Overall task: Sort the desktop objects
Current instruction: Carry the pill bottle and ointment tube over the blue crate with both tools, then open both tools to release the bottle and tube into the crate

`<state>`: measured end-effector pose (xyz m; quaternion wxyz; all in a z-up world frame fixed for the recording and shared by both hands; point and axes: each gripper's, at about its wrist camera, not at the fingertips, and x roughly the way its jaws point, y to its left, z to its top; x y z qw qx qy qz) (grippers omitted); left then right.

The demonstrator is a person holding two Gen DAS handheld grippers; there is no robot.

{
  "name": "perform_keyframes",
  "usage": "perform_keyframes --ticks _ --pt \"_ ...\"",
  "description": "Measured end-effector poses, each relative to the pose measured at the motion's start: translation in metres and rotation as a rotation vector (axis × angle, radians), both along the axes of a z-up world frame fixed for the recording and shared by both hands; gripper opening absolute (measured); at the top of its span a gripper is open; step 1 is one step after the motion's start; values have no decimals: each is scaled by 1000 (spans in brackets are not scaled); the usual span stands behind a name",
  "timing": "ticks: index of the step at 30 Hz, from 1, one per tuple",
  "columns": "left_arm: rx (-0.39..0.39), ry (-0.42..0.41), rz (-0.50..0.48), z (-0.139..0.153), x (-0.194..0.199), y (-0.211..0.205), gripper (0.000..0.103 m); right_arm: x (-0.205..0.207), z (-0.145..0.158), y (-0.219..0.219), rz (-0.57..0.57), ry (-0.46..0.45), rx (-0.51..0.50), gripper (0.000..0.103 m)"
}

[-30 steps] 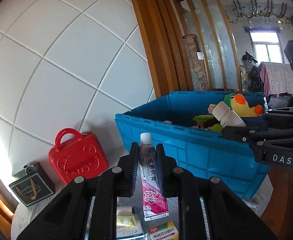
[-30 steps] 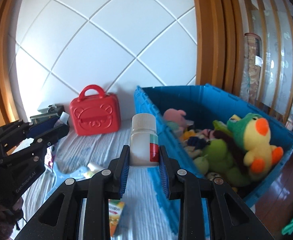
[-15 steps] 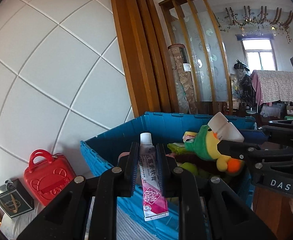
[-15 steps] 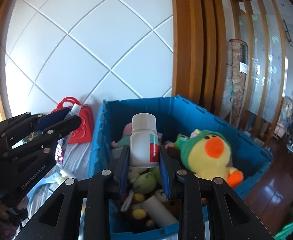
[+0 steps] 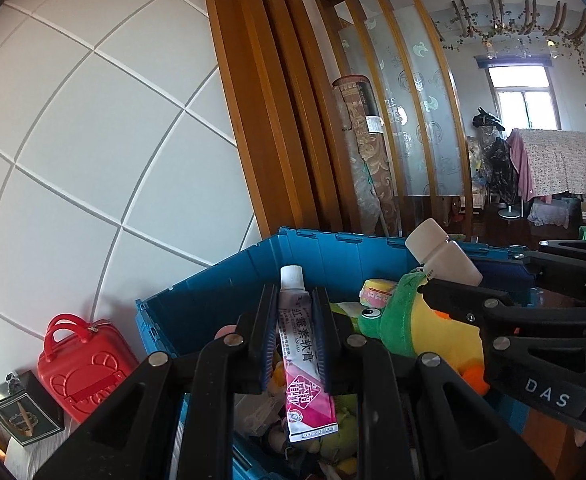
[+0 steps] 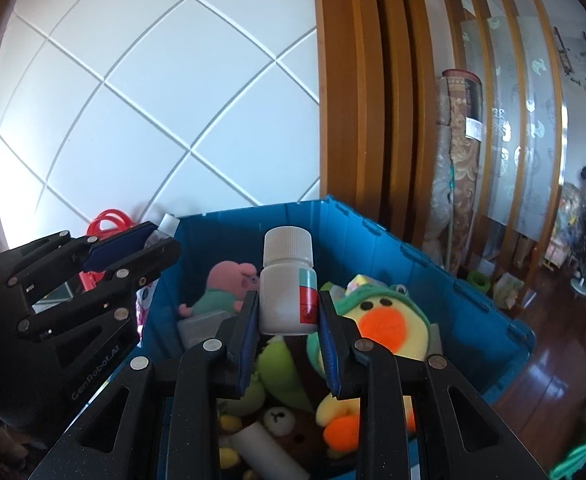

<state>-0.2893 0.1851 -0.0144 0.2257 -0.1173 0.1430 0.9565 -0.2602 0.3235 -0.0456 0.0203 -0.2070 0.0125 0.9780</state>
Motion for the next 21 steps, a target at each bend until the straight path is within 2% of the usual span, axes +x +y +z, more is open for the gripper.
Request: perform_keyframes --ticks 6,16,17,19,20,21 --pt "-12 -2 27 1 -21 13 17 -39 3 15 -11 -14 -9 27" --pt "-7 -14 86 7 -45 11 18 -85 6 24 -25 -38 -14 28" --pt "-10 -19 95 7 -46 11 23 -89 5 24 -27 -44 -15 29" --pt "-11 -20 117 7 -48 10 49 -93 5 26 -33 -49 -18 31" --pt "-5 -6 136 8 -46 8 76 -93 5 27 -38 -48 -22 31" --pt "3 20 153 9 -42 7 95 -92 5 28 -39 -44 -29 32"
